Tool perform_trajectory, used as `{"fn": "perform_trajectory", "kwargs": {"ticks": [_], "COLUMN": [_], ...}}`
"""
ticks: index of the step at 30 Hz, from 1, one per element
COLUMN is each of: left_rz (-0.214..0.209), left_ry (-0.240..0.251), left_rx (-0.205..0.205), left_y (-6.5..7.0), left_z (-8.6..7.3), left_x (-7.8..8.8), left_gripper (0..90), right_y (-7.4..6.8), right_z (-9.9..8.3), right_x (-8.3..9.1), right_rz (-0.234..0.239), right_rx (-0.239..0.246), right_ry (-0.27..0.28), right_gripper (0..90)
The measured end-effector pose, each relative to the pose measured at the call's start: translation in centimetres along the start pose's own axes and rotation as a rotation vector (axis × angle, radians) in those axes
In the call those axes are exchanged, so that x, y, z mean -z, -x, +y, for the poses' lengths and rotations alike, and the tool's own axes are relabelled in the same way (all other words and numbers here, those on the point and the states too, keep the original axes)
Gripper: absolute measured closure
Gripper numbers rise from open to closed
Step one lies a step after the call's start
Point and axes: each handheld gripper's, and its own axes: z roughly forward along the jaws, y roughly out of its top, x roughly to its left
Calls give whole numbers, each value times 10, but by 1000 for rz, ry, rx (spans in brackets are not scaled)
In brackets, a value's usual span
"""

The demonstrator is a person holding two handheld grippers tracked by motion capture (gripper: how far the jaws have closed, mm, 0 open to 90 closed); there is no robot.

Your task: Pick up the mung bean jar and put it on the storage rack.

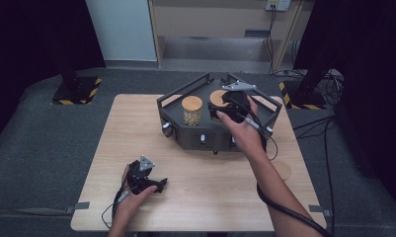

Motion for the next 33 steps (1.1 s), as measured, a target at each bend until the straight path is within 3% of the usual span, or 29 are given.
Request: {"fn": "perform_trajectory", "kwargs": {"ticks": [33], "left_rz": [1], "left_ry": [-1], "left_rx": [0], "left_y": [0], "left_z": [0], "left_x": [0], "left_gripper": [0], "right_y": [10], "right_z": [-10], "right_x": [-33], "right_rz": [-25], "right_rx": [-33], "right_ry": [-31], "right_gripper": [256]}}
